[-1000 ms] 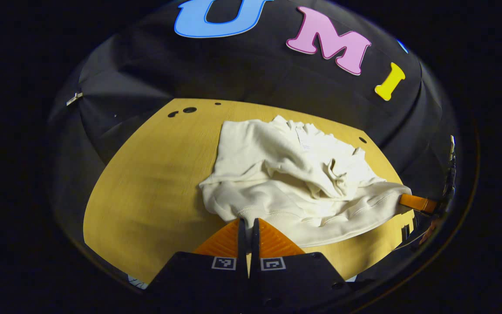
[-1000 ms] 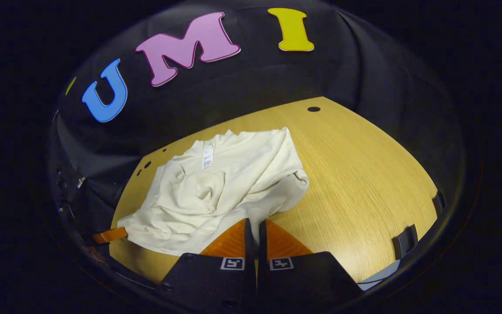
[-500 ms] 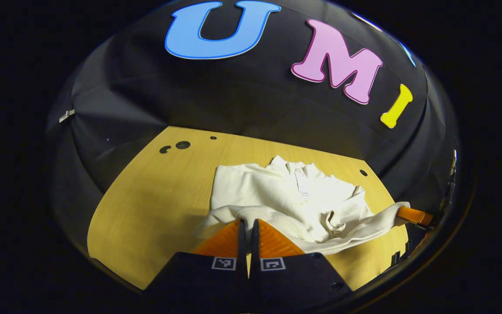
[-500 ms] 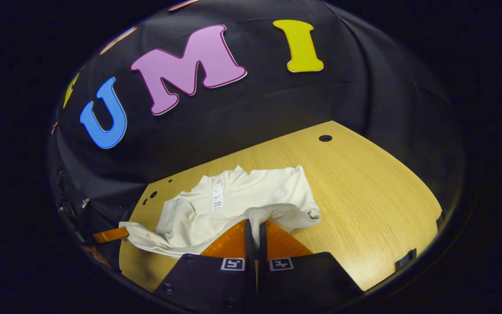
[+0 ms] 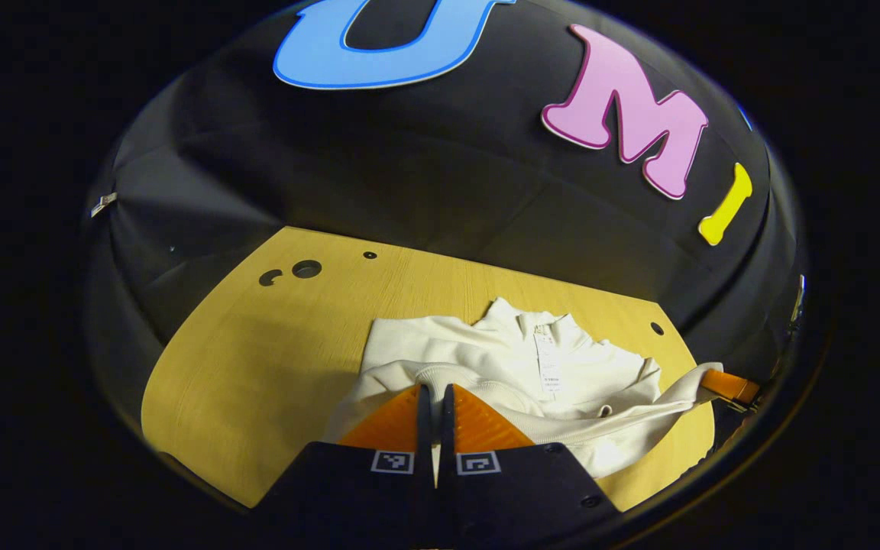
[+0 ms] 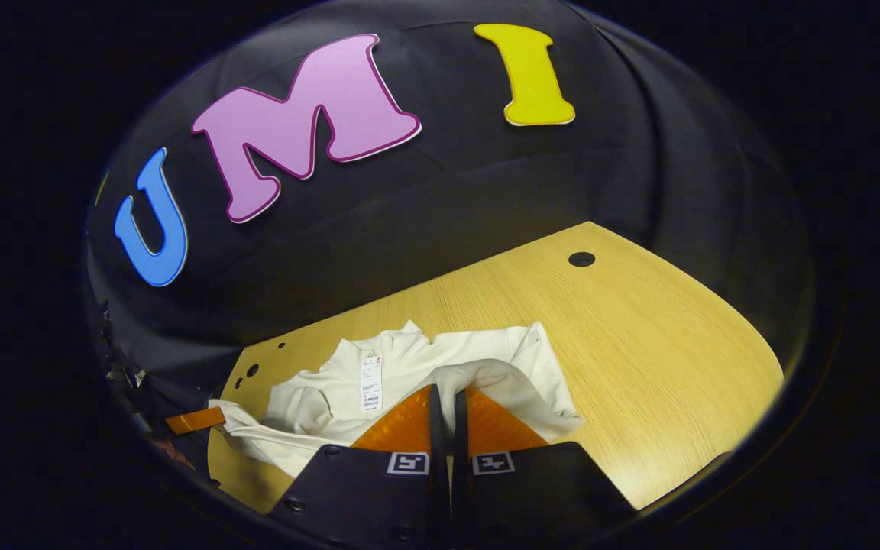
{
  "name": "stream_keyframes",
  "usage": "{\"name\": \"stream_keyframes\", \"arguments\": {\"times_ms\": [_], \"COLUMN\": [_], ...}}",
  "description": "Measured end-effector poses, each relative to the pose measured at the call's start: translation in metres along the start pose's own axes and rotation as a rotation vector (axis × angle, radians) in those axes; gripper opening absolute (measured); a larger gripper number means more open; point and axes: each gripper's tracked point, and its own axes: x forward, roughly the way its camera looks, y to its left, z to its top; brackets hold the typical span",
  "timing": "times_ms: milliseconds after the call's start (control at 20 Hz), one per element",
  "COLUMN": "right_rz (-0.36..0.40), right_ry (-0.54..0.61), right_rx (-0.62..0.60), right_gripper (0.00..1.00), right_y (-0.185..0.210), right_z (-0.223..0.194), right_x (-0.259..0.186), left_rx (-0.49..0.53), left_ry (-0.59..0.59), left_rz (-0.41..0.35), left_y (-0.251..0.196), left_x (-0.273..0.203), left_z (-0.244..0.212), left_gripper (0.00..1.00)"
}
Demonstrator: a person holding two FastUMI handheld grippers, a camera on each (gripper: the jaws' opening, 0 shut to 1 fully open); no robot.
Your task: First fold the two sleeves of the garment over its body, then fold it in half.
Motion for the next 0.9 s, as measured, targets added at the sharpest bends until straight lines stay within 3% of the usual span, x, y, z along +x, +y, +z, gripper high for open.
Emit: {"name": "stream_keyframes", "arguments": {"times_ms": [450, 800, 900], "right_rz": [-0.045, -0.094, -0.096], "right_ry": [0.065, 0.209, 0.197], "right_rx": [-0.004, -0.118, -0.104], "right_gripper": [0.06, 0.06, 0.06], "right_y": [-0.015, -0.040, -0.039], "right_z": [-0.022, -0.080, -0.079], "right_x": [0.073, 0.100, 0.103], "left_rx": [-0.080, -0.076, -0.074], "left_ry": [0.136, 0.179, 0.183], "left_rz": [0.065, 0.068, 0.064], "left_y": [0.023, 0.028, 0.027], "left_x": [0.080, 0.099, 0.099], "left_z": [-0.038, -0.052, -0.054], "left_gripper": [0.06, 0.06, 0.06]}}
